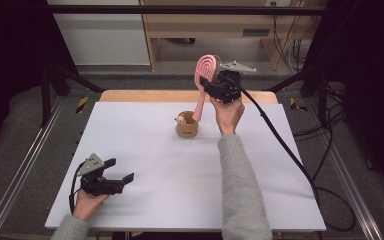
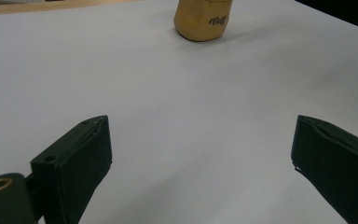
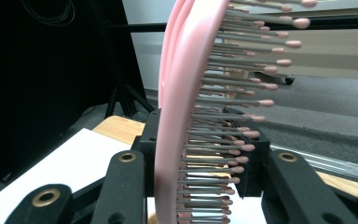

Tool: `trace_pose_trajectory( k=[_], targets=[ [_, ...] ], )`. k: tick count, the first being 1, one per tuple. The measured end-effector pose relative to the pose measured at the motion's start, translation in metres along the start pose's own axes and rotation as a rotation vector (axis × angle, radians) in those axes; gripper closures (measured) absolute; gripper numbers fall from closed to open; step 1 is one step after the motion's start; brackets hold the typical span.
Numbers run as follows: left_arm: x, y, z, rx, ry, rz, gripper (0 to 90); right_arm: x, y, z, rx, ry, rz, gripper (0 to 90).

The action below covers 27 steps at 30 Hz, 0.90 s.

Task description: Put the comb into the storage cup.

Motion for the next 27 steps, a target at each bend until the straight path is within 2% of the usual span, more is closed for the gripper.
trace_pose_trajectory(
  k=[13,27],
  targets=[
    [0.0,0.0,0.0,-0.002,0.0,-0.003,4.9,-0.003,0.016,-0.006,-0.019,0.019,-0.017,63.0],
    [0.0,0.0,0.0,-0.002,-0.001,-0.002,5.0,-0.003,0.026,-0.01,-0.018,0.028,-0.026,63.0]
  ],
)
Point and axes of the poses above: each handheld gripper's, and its own axes: y roughly forward along the jaws, z roughly out of its top, x roughly to its right, the point moved 1 cm from there along y, roughly forward along the jaws, and after that the axes turned 14 degrees about -y, right-handed, at the moved point
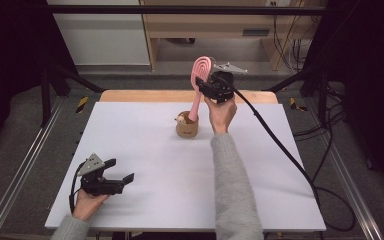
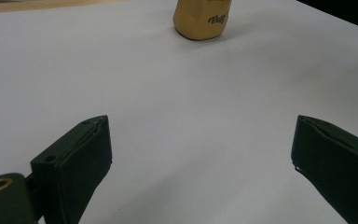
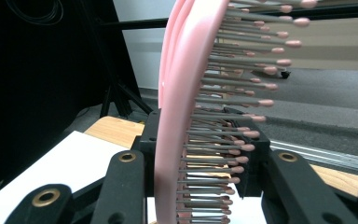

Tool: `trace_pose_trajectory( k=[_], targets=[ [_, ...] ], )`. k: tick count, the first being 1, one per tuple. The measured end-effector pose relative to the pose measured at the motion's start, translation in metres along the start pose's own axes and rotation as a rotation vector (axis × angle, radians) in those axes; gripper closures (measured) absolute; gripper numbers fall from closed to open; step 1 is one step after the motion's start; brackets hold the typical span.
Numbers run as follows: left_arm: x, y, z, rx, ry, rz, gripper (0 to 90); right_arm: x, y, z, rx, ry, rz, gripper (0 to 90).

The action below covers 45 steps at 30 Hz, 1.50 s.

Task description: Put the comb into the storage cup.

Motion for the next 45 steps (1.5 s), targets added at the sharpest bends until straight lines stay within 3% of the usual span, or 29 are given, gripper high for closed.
trace_pose_trajectory(
  k=[22,45],
  targets=[
    [0.0,0.0,0.0,-0.001,0.0,-0.003,4.9,-0.007,0.02,-0.015,-0.021,0.002,-0.024,63.0],
    [0.001,0.0,0.0,-0.001,0.0,-0.005,4.9,-0.016,0.029,-0.031,-0.05,0.007,-0.034,63.0]
  ],
)
Point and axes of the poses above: each handheld gripper's, and its own axes: y roughly forward along the jaws, z roughly out of its top, x roughly to its right, the point moved 1 cm from there along y, roughly forward along the jaws, and after that the axes turned 14 degrees about -y, right-handed, at the moved point
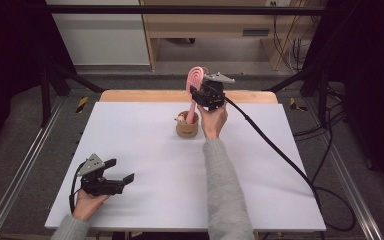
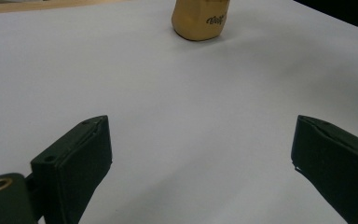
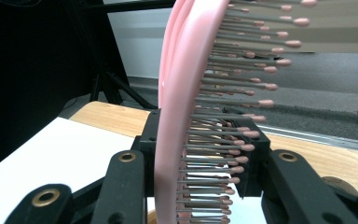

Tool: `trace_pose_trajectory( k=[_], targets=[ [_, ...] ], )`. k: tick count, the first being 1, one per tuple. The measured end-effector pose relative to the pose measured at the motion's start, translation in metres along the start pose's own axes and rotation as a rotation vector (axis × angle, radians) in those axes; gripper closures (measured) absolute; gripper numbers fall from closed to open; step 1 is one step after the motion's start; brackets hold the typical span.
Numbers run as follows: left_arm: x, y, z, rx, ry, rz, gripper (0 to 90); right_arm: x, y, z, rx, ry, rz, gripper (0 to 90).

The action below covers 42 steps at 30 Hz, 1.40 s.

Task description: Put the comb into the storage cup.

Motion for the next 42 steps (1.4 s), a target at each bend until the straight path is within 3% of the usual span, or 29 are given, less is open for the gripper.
trace_pose_trajectory(
  k=[23,42],
  targets=[
    [0.0,0.001,-0.001,-0.007,0.004,0.003,5.0,0.004,0.004,-0.028,-0.014,0.056,-0.005,63.0],
    [0.0,0.001,-0.001,-0.008,0.005,0.003,4.9,0.01,0.003,-0.038,-0.001,0.098,-0.005,62.8]
  ],
)
Point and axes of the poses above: each handheld gripper's, and its own axes: y roughly forward along the jaws, z roughly out of its top, x roughly to its right, the point moved 1 cm from there along y, roughly forward along the jaws, and after that the axes turned 14 degrees about -y, right-handed, at the moved point
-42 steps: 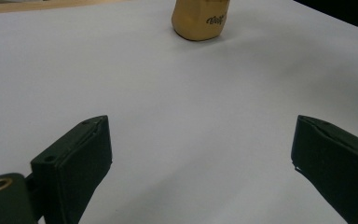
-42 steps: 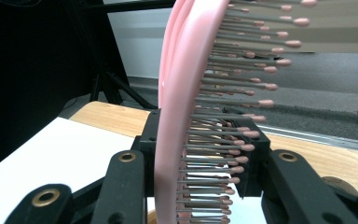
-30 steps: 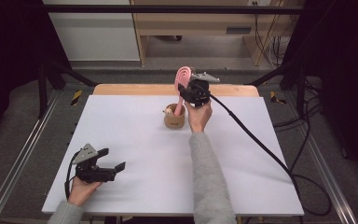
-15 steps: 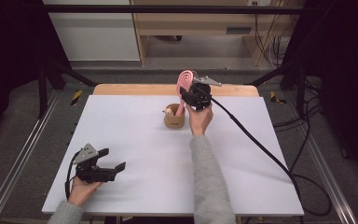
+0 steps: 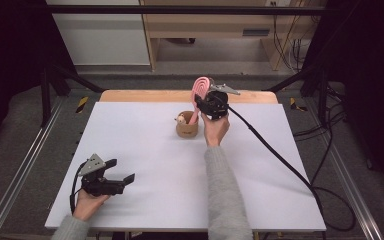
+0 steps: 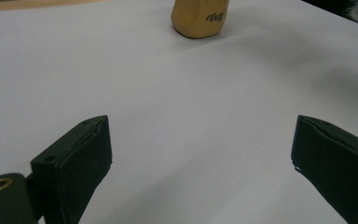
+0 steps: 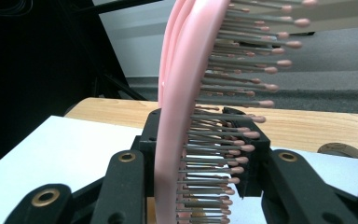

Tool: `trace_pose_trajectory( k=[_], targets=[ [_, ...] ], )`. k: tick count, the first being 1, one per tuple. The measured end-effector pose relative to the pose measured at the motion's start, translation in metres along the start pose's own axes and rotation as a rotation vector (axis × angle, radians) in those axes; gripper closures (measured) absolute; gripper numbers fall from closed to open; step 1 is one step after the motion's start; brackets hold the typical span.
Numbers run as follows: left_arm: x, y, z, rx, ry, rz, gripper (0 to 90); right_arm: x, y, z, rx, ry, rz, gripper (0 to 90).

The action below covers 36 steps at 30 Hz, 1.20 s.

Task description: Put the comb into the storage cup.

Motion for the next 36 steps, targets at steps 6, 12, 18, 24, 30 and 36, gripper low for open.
trace_pose_trajectory(
  k=[6,12,18,24,30,36],
  targets=[
    [0.0,0.0,0.0,-0.001,0.001,0.001,4.9,0.003,-0.001,-0.001,0.0,0.008,-0.003,62.4],
    [0.0,0.0,0.0,-0.001,0.001,0.001,5.0,0.004,-0.002,-0.001,-0.002,0.003,-0.01,61.8],
    [0.0,0.0,0.0,-0.001,0.001,0.003,5.0,0.008,-0.003,-0.003,-0.011,0.005,-0.012,60.4],
    [0.0,0.0,0.0,-0.002,0.001,0.002,5.0,0.01,-0.005,-0.004,-0.016,-0.003,-0.016,58.9],
    [0.0,0.001,0.0,-0.003,0.002,0.002,5.0,0.011,-0.006,-0.005,-0.016,-0.007,-0.018,56.4],
    [0.0,0.0,0.0,-0.002,0.002,0.002,5.0,0.012,-0.008,-0.006,-0.015,-0.022,-0.023,53.6]
  ],
)
Point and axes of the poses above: each handheld gripper's, and its own axes: y roughly forward along the jaws, z roughly out of its top, x roughly to its right, the point moved 1 cm from there along y, roughly forward along the jaws, and after that the axes turned 14 degrees about -y, right-handed, at the moved point
